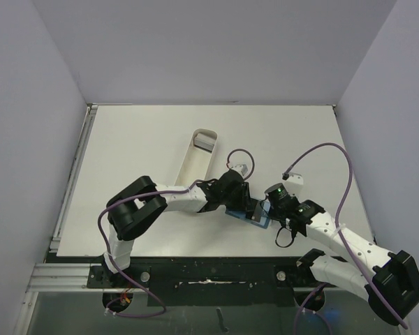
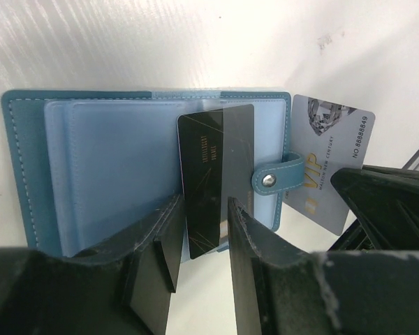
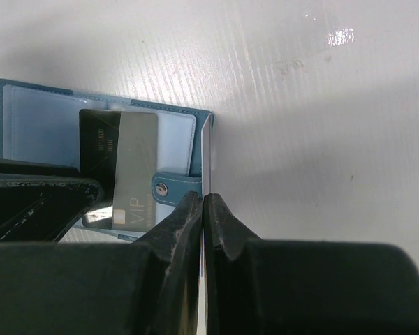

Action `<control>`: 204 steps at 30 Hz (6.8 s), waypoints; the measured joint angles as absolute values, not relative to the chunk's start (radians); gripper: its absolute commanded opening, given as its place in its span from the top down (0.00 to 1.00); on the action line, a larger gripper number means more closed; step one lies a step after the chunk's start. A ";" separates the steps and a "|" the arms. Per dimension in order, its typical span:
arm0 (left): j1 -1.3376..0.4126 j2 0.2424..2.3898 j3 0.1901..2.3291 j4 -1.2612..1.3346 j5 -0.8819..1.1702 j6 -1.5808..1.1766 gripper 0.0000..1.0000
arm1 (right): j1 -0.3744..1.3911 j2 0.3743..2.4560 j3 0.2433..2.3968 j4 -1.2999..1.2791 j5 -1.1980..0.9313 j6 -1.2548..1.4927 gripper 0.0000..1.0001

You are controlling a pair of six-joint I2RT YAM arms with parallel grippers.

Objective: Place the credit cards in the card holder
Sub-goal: Insert the credit card into the card holder.

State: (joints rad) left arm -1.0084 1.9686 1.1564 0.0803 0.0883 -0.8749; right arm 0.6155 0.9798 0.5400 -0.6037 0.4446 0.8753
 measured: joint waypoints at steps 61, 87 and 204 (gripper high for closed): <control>-1.034 1.812 1.007 0.098 -0.084 -0.912 0.79 | 0.616 0.762 0.641 -0.648 0.371 0.866 1.00; -1.032 1.798 1.007 -0.104 -0.169 -0.867 0.95 | 0.537 0.852 0.376 -0.276 0.064 0.841 1.00; -1.052 1.802 1.010 -0.110 -0.154 -0.866 0.95 | 0.064 1.098 0.134 0.352 -0.699 0.791 1.00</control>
